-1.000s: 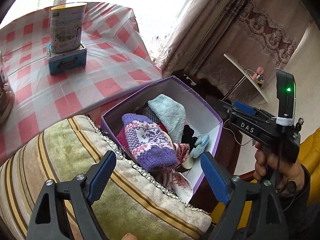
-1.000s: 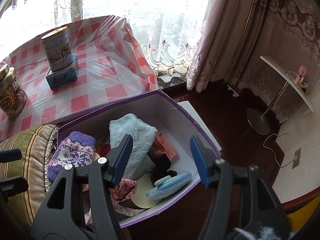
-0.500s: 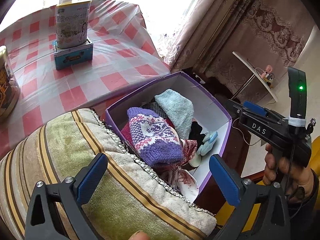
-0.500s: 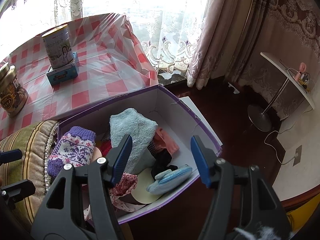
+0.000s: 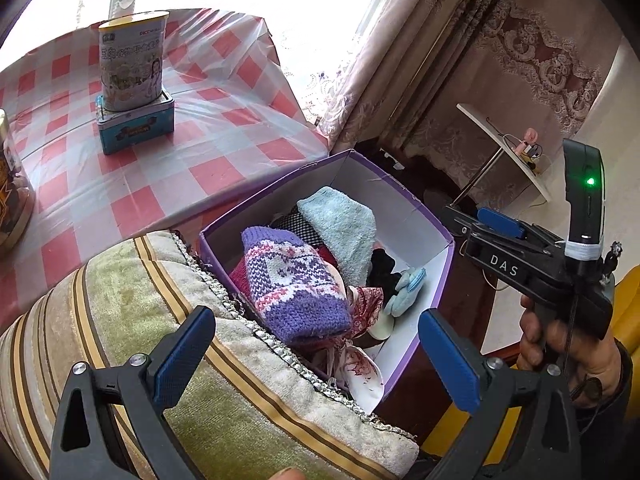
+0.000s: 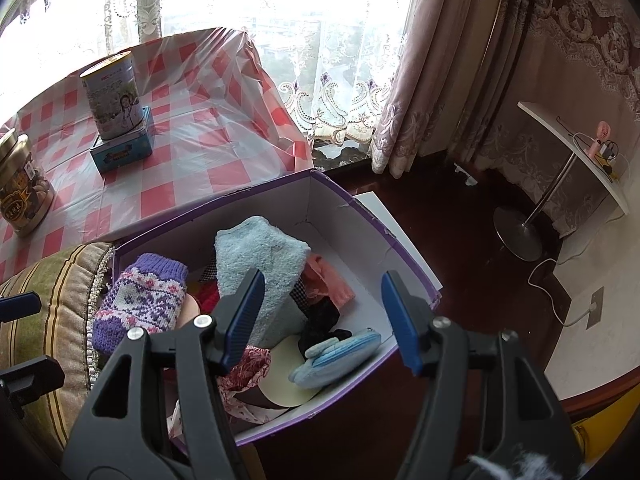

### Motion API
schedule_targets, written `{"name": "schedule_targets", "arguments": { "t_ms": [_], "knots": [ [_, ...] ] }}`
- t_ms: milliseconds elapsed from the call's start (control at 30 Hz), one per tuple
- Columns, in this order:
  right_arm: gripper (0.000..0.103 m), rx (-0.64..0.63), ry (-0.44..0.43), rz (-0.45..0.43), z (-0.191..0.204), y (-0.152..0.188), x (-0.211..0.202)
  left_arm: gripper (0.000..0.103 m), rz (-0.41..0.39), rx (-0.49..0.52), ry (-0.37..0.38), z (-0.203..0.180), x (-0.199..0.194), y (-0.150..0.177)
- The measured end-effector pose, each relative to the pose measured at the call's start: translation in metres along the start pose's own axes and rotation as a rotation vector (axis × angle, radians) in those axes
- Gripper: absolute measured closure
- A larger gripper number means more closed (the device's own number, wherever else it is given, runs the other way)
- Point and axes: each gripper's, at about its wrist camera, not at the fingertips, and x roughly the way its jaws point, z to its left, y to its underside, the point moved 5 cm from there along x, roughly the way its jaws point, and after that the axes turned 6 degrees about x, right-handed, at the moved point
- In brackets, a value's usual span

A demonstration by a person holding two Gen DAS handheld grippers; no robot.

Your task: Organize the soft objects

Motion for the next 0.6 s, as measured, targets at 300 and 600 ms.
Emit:
{"name": "schedule_targets", "arguments": {
  "t_ms": [300,600],
  "knots": [
    [0.036,0.013,0.002,0.003,-0.006,0.002,0.001,0.0,0.01,0.016,0.021,-0.009,0.005,-0.004],
    [0.033,0.042,0.002,0.001,-0.015,0.001,0.002,0.0,0.023,0.042,0.034,-0.021,0.02,-0.01]
  ]
}}
